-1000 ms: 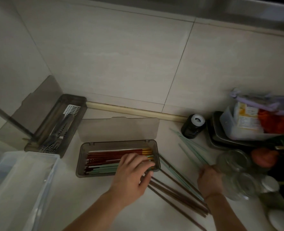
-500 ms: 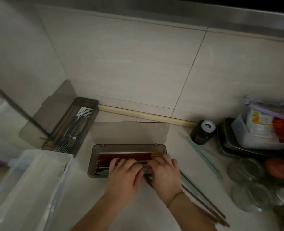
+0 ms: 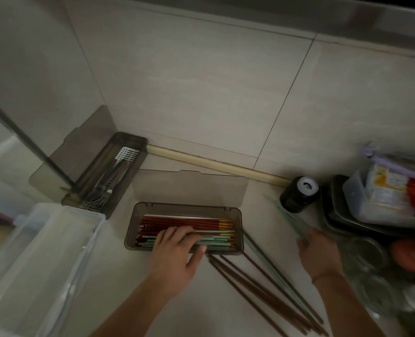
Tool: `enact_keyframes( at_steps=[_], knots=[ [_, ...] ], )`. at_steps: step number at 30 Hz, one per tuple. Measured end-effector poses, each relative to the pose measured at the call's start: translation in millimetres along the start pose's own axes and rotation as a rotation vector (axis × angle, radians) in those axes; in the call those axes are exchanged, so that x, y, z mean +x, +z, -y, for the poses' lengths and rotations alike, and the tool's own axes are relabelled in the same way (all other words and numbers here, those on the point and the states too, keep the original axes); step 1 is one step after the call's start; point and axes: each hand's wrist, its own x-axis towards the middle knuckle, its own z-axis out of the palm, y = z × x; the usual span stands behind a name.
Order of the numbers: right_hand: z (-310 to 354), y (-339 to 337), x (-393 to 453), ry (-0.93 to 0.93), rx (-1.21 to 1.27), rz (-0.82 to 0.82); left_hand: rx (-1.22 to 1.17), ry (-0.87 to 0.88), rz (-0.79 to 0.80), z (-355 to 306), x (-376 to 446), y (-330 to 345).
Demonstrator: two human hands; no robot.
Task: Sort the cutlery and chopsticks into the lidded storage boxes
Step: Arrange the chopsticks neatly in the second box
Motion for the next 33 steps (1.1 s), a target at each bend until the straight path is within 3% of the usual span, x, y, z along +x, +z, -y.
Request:
enact_keyframes(
  at_steps=[8, 16, 18, 20, 23, 28, 31, 33],
  knots=[
    [-14, 15, -3, 0.025, -0.036, 0.025, -0.246, -0.131, -0.114, 0, -1, -5],
    [4, 1, -19, -0.210, -0.247, -0.132, -0.195, -0.057, -0.123, 4, -3, -10],
    [26, -11, -27, -0.345, -0.217, -0.256, -0.154, -0.101, -0.164, 8, -5, -12],
    [63, -14, -47, -0.598, -0.168, -0.281, -0.140, -0.118, -0.175, 12, -7, -13],
    [120, -4, -69, -0.857, -0.224, -0.109, -0.112, -0.043, -0.169, 16, -10, -10],
    [166, 21, -64, -0.814, -0.332, 0.150, 0.118, 0.061, -0.061, 22, -9, -5],
    [164, 29, -53, -0.816, -0.255, 0.195, 0.168, 0.057, 0.001, 22, -8, -7],
    [150, 25, -51, -0.824, -0.053, 0.094, 0.156, 0.074, 0.027, 23, -8, -9]
  ],
)
